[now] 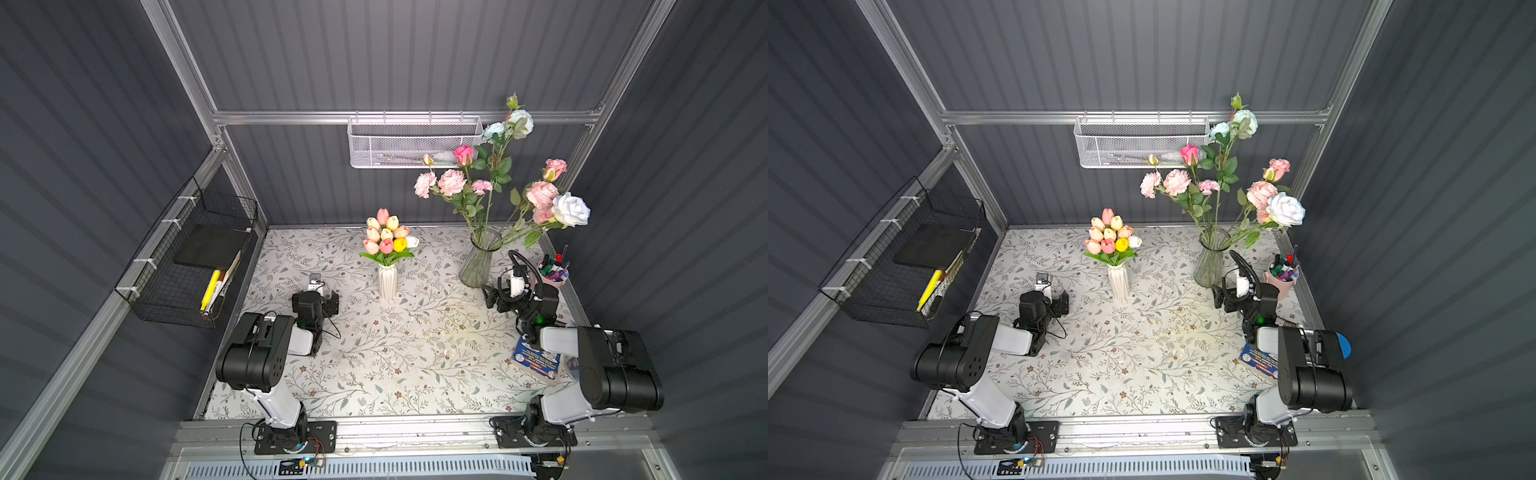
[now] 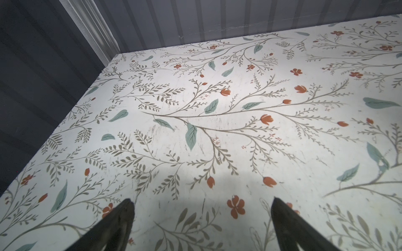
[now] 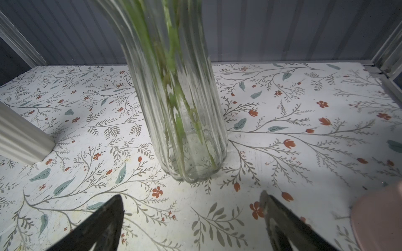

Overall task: Pick out pink flowers from the vase
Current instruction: Pick up the flower from the vase.

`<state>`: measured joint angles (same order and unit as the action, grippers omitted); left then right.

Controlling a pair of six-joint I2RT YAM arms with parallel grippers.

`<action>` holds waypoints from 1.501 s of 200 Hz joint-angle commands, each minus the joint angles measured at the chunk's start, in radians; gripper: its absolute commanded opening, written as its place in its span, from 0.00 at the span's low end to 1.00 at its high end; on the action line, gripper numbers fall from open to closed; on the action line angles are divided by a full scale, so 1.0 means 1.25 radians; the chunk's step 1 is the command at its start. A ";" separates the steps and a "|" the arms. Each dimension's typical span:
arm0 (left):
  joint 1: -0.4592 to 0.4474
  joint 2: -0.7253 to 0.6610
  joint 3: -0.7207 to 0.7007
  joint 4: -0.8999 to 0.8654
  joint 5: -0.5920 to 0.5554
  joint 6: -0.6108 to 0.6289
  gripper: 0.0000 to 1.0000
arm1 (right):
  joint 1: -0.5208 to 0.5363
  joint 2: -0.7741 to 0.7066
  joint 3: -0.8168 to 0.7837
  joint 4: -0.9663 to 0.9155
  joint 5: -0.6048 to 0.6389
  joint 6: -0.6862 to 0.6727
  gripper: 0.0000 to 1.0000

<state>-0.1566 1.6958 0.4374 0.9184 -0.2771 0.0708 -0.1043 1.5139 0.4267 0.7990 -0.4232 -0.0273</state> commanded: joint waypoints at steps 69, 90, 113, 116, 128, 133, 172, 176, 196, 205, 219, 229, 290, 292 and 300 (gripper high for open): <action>-0.004 -0.035 -0.042 0.044 -0.043 -0.009 0.99 | 0.001 -0.026 -0.051 0.062 -0.029 -0.015 0.99; -0.010 -0.149 -0.036 -0.055 -0.013 0.009 0.99 | 0.023 -0.080 -0.158 0.219 0.030 -0.010 0.99; -0.016 -0.275 -0.029 -0.117 0.006 -0.012 0.99 | 0.067 -0.189 -0.103 0.056 -0.053 -0.089 0.99; -0.017 -0.291 -0.023 -0.135 0.009 -0.021 0.99 | 0.074 -0.215 -0.098 0.020 -0.045 -0.093 0.99; -0.020 -0.356 -0.004 -0.206 0.054 -0.028 0.99 | 0.098 -0.324 -0.096 -0.091 -0.002 -0.090 0.99; -0.023 -0.381 -0.001 -0.224 0.073 -0.024 0.99 | 0.109 -0.364 -0.095 -0.140 0.011 -0.096 0.99; -0.104 -0.576 0.040 -0.421 0.150 -0.008 0.99 | 0.217 -0.623 -0.082 -0.348 0.021 -0.142 0.99; -0.110 -0.594 0.052 -0.456 0.159 -0.019 0.99 | 0.245 -0.648 -0.073 -0.373 0.030 -0.143 0.99; -0.143 -0.646 0.154 -0.665 0.215 -0.042 1.00 | 0.408 -0.739 -0.021 -0.522 0.071 -0.160 0.99; -0.167 -0.654 0.210 -0.761 0.235 -0.045 0.99 | 0.490 -0.765 0.001 -0.568 0.102 -0.163 0.99; -0.198 -0.657 0.283 -0.875 0.299 -0.038 0.99 | 0.620 -0.786 0.052 -0.650 0.170 -0.168 0.99; -0.212 -0.648 0.331 -0.942 0.361 -0.044 0.99 | 0.706 -0.777 0.095 -0.691 0.239 -0.162 0.99; -0.275 -0.513 0.619 -1.219 0.069 -0.203 0.99 | 0.869 -0.589 0.605 -1.156 0.712 0.220 0.99; -0.275 -0.515 0.610 -1.208 0.043 -0.220 1.00 | 0.869 -0.591 0.602 -1.146 0.712 0.220 0.99; -0.275 -0.529 0.576 -1.155 0.023 -0.236 0.99 | 0.866 -0.609 0.572 -1.092 0.712 0.220 0.99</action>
<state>-0.5041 1.0508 1.1950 -0.4492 0.0067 -0.0612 0.9787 0.7765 1.1194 -0.4099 0.2943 0.0776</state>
